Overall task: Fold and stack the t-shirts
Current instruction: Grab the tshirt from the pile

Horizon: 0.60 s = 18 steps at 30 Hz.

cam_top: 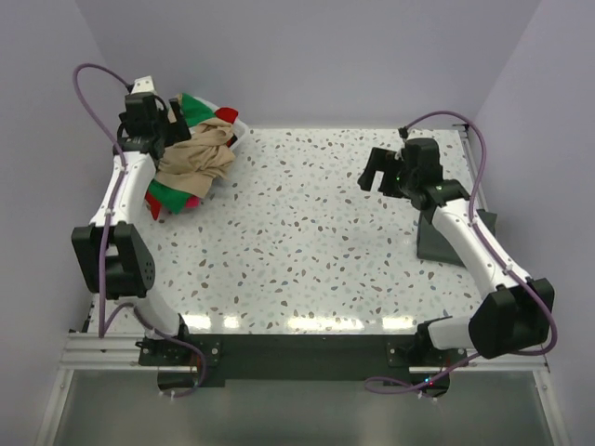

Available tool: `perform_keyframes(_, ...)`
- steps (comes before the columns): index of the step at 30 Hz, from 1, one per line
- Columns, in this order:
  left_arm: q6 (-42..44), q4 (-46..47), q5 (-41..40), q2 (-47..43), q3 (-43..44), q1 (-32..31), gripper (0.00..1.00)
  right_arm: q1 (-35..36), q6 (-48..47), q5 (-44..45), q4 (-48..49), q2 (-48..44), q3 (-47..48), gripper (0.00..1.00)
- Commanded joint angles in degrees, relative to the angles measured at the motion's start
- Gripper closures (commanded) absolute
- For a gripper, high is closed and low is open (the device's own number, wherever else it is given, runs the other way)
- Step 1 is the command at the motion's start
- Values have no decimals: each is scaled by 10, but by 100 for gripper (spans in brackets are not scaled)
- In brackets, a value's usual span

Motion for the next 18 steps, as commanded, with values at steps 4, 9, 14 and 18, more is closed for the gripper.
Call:
perform_keyframes(4, 10, -57, 33, 109, 100, 4, 0, 0, 32, 18, 17, 82, 83, 1)
perform_keyframes(9, -13, -82, 48, 146, 103, 6, 33, 1, 48, 17, 16, 126, 125, 1)
perform_keyframes(14, -44, -33, 35, 104, 75, 6, 63, 0, 44, 18, 17, 162, 154, 1)
perform_keyframes(18, -40, -26, 16, 84, 99, 4, 96, 0, 38, 13, -1, 202, 201, 1)
